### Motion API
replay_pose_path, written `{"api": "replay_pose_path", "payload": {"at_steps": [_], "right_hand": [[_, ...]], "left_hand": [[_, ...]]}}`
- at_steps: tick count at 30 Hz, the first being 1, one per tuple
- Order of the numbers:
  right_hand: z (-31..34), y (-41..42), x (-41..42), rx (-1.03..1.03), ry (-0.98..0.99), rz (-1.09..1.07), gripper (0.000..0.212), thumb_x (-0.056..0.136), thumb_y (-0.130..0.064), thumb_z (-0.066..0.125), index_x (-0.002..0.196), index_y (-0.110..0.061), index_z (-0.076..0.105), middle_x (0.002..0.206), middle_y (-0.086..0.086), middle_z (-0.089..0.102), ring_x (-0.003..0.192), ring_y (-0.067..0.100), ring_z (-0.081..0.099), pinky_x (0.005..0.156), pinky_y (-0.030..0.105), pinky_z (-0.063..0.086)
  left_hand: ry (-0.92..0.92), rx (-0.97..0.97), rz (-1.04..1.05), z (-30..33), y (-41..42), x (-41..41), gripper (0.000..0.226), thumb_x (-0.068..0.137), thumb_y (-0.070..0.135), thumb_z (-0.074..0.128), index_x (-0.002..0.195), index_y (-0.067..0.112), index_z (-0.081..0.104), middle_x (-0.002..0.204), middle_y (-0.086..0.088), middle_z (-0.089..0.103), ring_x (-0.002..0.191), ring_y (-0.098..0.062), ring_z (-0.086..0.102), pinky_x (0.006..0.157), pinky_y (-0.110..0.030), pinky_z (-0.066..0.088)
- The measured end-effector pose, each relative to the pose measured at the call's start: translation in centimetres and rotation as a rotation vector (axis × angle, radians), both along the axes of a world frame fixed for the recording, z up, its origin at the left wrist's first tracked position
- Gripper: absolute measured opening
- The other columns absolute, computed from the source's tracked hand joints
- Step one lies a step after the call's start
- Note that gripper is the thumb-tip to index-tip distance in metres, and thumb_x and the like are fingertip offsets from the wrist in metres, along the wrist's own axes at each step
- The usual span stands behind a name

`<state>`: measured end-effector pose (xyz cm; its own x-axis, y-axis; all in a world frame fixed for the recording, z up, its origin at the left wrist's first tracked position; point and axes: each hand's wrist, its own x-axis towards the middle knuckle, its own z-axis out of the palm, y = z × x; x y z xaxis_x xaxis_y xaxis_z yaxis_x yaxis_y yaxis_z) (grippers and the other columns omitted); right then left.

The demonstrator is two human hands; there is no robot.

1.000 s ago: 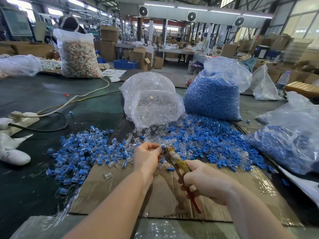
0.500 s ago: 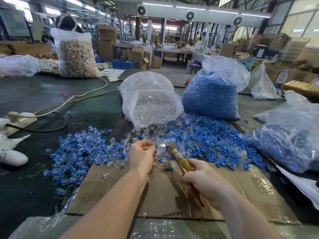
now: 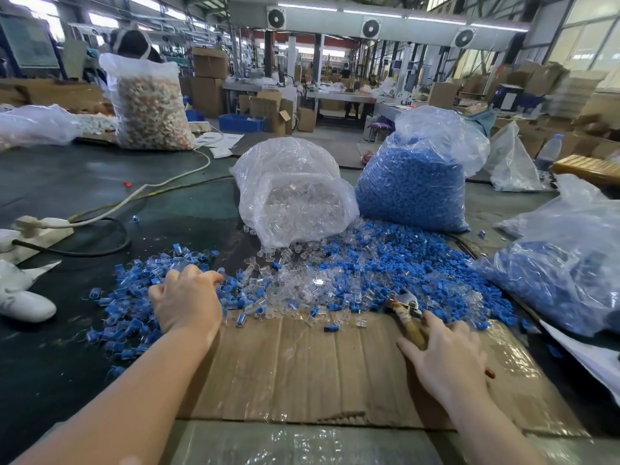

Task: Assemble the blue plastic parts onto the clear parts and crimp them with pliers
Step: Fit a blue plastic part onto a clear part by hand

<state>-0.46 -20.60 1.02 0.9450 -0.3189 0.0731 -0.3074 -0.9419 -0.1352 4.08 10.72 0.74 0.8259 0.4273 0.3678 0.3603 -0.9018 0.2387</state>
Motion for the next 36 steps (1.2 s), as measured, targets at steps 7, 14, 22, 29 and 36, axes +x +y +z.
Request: {"api": "replay_pose_path", "payload": {"at_steps": [7, 14, 22, 29, 36], "right_hand": [[0.7, 0.5, -0.4, -0.123, 0.014, 0.015, 0.059, 0.088, -0.065, 0.037, 0.136, -0.031, 0.035, 0.138, 0.007, 0.040, 0.128, 0.028, 0.034, 0.106, 0.043, 0.027], [0.0, 4.1, 0.6, -0.021, -0.248, 0.270, 0.028, 0.095, -0.025, 0.045, 0.121, -0.034, 0.052, 0.127, -0.011, 0.047, 0.119, 0.013, 0.038, 0.102, 0.035, 0.024], [-1.4, 6.3, 2.2, 0.052, -0.311, 0.239, 0.026, 0.096, -0.044, 0.038, 0.108, -0.030, 0.058, 0.111, -0.009, 0.059, 0.109, 0.016, 0.046, 0.088, 0.035, 0.031], [-2.1, 6.0, 2.4, 0.292, -0.383, 0.278, 0.012, 0.093, -0.029, 0.051, 0.097, -0.022, 0.061, 0.099, -0.005, 0.064, 0.100, 0.018, 0.052, 0.089, 0.032, 0.035], [-1.6, 6.0, 1.8, 0.515, -0.455, 0.411, 0.010, 0.087, -0.012, 0.062, 0.094, -0.018, 0.065, 0.088, -0.006, 0.067, 0.086, 0.014, 0.058, 0.078, 0.026, 0.044]], "left_hand": [[-0.149, -0.113, -0.157, 0.3, -3.2, -0.6, 0.025, 0.090, 0.027, 0.057, 0.114, 0.028, 0.063, 0.110, 0.002, 0.057, 0.101, -0.018, 0.038, 0.084, -0.031, 0.026], [-0.134, -0.395, -0.582, -0.9, -10.7, -1.9, 0.018, 0.089, 0.024, 0.058, 0.105, 0.022, 0.065, 0.102, 0.007, 0.063, 0.095, -0.004, 0.045, 0.087, -0.016, 0.037], [-0.049, -0.269, -0.538, -1.6, -13.5, -1.6, 0.032, 0.097, 0.030, 0.043, 0.128, 0.033, 0.050, 0.115, 0.010, 0.048, 0.106, -0.011, 0.033, 0.089, -0.024, 0.022], [0.038, -0.256, -0.566, -1.3, -13.9, -0.8, 0.028, 0.097, 0.032, 0.041, 0.118, 0.035, 0.060, 0.115, 0.015, 0.058, 0.108, -0.012, 0.038, 0.084, -0.031, 0.019], [-0.146, -0.458, -0.578, -1.1, -13.5, -2.1, 0.023, 0.090, 0.031, 0.057, 0.112, 0.036, 0.064, 0.098, 0.018, 0.063, 0.097, -0.007, 0.041, 0.076, -0.024, 0.015]]}}
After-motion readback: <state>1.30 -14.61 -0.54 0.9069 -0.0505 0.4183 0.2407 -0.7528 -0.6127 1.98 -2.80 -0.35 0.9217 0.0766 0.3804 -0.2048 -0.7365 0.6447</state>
